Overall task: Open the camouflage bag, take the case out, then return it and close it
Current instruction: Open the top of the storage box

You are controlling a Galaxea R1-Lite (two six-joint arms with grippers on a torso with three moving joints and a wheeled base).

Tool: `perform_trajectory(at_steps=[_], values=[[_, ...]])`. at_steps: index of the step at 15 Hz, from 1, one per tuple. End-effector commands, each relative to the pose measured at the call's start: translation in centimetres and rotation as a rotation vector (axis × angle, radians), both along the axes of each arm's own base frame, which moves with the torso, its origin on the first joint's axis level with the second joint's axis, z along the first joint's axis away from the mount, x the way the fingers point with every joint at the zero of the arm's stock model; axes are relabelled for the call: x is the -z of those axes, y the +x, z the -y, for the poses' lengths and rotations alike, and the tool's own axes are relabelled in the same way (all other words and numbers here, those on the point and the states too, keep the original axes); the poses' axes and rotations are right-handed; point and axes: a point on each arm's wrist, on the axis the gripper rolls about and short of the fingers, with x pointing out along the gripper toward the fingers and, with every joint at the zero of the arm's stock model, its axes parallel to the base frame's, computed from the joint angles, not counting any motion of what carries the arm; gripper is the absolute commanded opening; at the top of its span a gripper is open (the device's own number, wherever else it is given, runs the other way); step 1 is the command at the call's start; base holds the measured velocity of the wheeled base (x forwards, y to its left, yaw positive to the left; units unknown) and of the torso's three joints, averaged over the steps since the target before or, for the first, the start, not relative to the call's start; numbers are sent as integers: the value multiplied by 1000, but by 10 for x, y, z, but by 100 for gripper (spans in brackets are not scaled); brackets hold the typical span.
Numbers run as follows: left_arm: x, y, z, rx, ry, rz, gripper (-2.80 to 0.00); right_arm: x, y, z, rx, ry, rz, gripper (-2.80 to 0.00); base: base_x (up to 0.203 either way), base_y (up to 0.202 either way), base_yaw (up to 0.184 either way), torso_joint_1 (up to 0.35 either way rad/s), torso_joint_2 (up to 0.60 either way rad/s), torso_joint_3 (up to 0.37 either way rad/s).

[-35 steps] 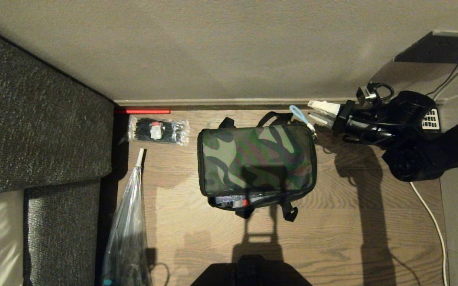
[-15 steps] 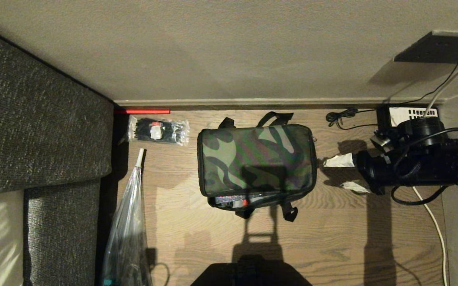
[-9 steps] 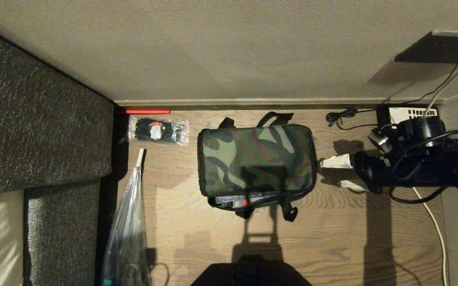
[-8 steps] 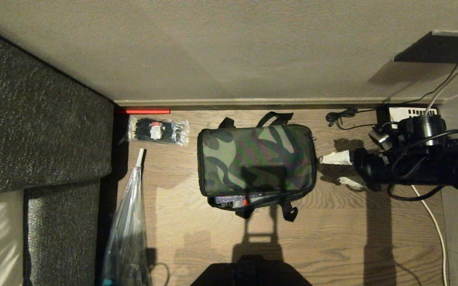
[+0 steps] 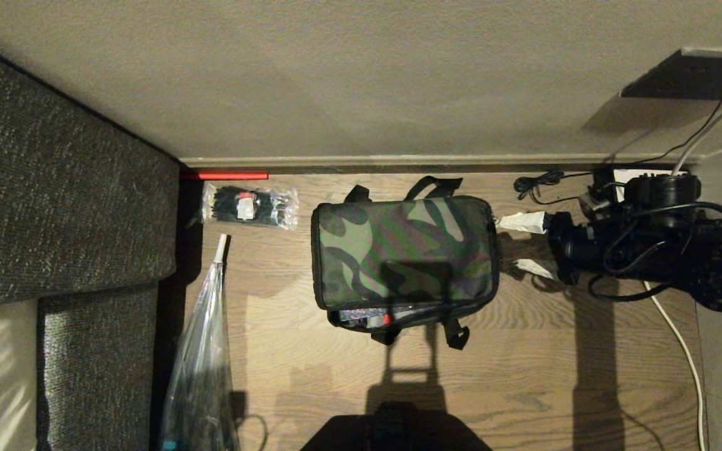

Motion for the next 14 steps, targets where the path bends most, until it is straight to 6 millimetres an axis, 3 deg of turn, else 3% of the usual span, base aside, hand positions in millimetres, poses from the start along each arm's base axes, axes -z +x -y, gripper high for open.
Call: perform_trajectory(at_steps=[1,14], values=[[0,0,0,-1,0,0,-280,5,2,-7,-32,-25,23,0,0,0,0,0,0,0],[0,0,0,-1,0,0,-280,6,9,-21,-83,-41,103,0,0,0,0,0,0,0]])
